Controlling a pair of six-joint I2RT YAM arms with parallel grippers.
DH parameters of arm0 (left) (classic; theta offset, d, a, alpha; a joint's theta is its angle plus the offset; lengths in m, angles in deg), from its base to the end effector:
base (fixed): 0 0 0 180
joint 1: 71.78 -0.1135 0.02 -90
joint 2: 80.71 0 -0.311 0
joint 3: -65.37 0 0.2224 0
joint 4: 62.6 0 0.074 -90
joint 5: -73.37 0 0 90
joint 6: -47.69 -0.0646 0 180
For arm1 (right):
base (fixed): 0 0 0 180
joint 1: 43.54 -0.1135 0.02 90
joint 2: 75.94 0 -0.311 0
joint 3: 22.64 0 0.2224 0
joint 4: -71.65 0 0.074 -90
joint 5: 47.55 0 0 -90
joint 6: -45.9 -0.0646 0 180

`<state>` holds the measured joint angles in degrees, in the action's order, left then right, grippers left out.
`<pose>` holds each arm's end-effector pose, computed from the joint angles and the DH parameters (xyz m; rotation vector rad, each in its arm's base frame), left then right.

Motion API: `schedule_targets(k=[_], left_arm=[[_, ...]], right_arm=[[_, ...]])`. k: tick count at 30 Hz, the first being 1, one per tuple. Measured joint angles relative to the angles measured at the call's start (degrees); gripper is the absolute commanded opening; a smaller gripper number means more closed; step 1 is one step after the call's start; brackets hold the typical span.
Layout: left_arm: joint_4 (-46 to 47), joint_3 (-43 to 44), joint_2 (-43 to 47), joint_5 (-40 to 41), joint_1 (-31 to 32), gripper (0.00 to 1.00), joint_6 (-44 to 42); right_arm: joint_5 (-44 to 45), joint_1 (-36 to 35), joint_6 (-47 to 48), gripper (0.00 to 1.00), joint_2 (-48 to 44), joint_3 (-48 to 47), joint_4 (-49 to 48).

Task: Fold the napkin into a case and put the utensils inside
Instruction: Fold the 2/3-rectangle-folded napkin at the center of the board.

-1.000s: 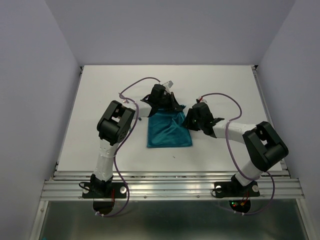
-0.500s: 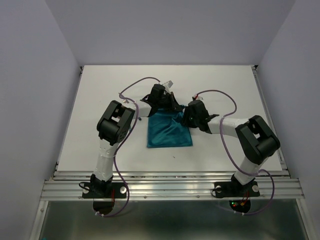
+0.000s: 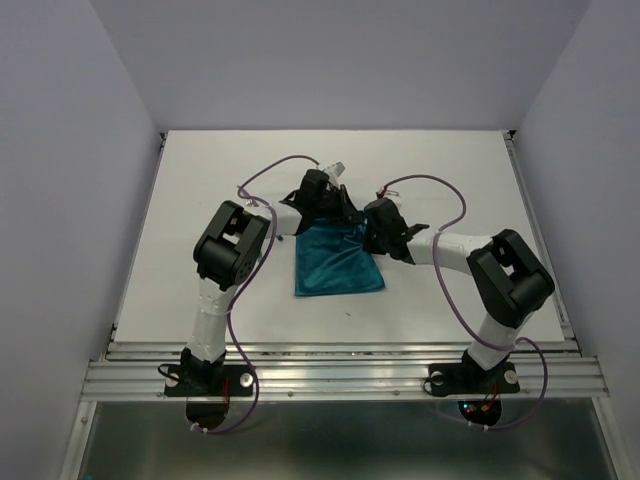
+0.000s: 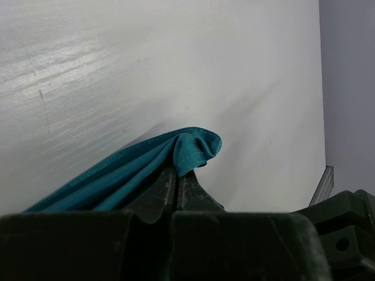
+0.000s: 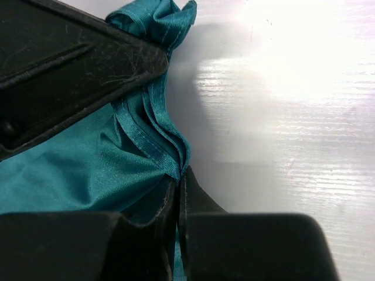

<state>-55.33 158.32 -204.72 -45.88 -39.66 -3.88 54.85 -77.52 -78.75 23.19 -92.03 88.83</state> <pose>0.4099 -0.2946 0.2040 0.2460 2.1584 -1.2626 0.3030 0.1875 0.2101 0.1163 2.3854 0.3168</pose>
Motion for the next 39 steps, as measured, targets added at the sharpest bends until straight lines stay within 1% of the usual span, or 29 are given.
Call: schedule_targets(k=[15, 16, 17, 18, 19, 22, 25, 26, 27, 28, 29, 31, 32, 33, 34, 37, 39], left_arm=[[8.44, -4.09, -0.83, -1.84, -0.37, 0.0, 2.47], [8.72, -4.22, -0.83, -1.86, -0.39, 0.02, 2.56], [8.96, -4.26, -0.83, -1.86, -0.42, 0.12, 2.6], [9.07, -4.33, -0.83, -1.9, -0.42, 0.12, 2.62], [9.29, -4.44, -0.83, -1.97, -0.42, 0.19, 2.73], [9.7, -4.83, -0.83, -2.03, -0.42, 0.25, 2.78], [10.23, -5.46, -0.83, -2.01, -0.42, 0.25, 2.62], [10.23, -5.64, -0.83, -2.03, -0.42, 0.25, 2.6], [10.23, -5.66, -0.83, -2.01, -0.42, 0.2, 2.58], [10.23, -5.66, -0.83, -2.01, -0.42, 0.05, 2.58], [10.27, -5.66, -0.83, -2.08, -0.42, 0.0, 2.56], [10.27, -5.68, -0.83, -2.19, -0.42, 0.0, 2.36], [10.25, -5.68, -0.83, -2.25, -0.42, 0.0, 2.38], [10.25, -5.68, -0.83, -2.4, -0.42, 0.0, 2.36], [10.23, -5.68, -0.83, -2.45, -0.42, 0.0, 2.38], [10.25, -5.7, -0.83, -2.64, -0.42, 0.0, 2.36], [10.25, -5.7, -0.83, -2.82, -0.42, 0.0, 2.29]], right_arm=[[18.51, -7.32, -0.07, 0.01, 5.66, -12.31, 18.53], [20.0, -7.87, -0.04, 0.01, 6.16, -13.22, 19.74], [20.55, -8.24, -0.04, 0.01, 6.51, -13.79, 20.35], [21.55, -8.87, -0.07, 0.01, 7.1, -14.53, 21.24], [22.49, -9.2, -0.07, 0.01, 7.48, -15.17, 22.1], [24.35, -9.79, -0.07, 0.01, 7.85, -15.78, 23.67], [24.85, -9.88, -0.09, 0.01, 7.85, -15.82, 24.26], [24.85, -9.88, -0.09, 0.01, 7.85, -15.8, 24.3], [24.83, -9.88, -0.07, 0.01, 7.85, -15.8, 24.3], [24.65, -9.88, -0.09, 0.01, 7.85, -15.78, 24.26], [24.35, -9.88, -0.13, 0.01, 7.85, -15.69, 24.17], [23.45, -9.88, -0.13, 0.13, 7.8, -15.08, 23.15], [22.67, -9.88, -0.09, 0.21, 7.67, -14.4, 22.34], [21.55, -9.88, 0.02, 0.38, 7.34, -13.31, 21.2], [20.79, -9.88, -0.22, 0.46, 6.91, -12.41, 20.06], [16.04, -8.98, 0.48, 0.65, 3.52, -8.26, 17.27], [12.7, -7.5, 0.79, 0.68, 0.92, -6.69, 15.69]])
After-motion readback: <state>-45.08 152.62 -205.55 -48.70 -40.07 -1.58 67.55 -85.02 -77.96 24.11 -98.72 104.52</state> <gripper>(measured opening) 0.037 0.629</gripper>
